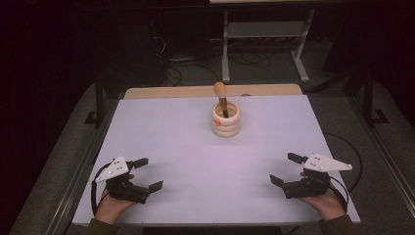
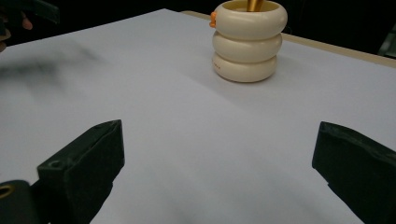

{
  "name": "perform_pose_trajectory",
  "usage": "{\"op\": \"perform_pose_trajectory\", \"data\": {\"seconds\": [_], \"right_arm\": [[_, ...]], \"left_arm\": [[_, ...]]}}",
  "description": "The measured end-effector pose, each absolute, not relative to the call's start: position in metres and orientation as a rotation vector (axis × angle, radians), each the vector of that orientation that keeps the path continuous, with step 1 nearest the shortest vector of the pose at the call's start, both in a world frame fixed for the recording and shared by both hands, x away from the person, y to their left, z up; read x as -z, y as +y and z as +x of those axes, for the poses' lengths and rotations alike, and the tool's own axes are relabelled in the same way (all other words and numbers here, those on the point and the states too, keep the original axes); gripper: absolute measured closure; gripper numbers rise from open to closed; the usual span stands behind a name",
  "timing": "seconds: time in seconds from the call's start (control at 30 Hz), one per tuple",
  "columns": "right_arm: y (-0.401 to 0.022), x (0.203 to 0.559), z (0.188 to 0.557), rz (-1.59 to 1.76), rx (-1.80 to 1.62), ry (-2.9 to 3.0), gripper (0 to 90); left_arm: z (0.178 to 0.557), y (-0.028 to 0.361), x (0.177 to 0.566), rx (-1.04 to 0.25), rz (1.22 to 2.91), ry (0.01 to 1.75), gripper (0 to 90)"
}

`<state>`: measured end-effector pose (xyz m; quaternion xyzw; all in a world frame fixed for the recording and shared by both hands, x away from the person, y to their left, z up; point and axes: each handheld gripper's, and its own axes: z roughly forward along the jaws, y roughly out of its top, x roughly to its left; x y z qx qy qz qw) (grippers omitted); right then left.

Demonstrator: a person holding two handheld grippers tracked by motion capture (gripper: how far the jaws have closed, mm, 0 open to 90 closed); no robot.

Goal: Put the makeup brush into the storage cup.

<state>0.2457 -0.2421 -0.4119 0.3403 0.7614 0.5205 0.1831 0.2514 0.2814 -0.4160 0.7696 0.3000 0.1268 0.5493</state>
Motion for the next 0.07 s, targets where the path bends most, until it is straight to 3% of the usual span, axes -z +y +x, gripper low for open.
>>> {"op": "perform_pose_trajectory", "data": {"seconds": [0.07], "right_arm": [[-0.2418, 0.4119, 0.2457, 0.959, -1.472, 2.148, 1.5]], "left_arm": [[0.2516, 0.2813, 0.4161, -0.300, 1.827, 0.711, 0.0]]}}
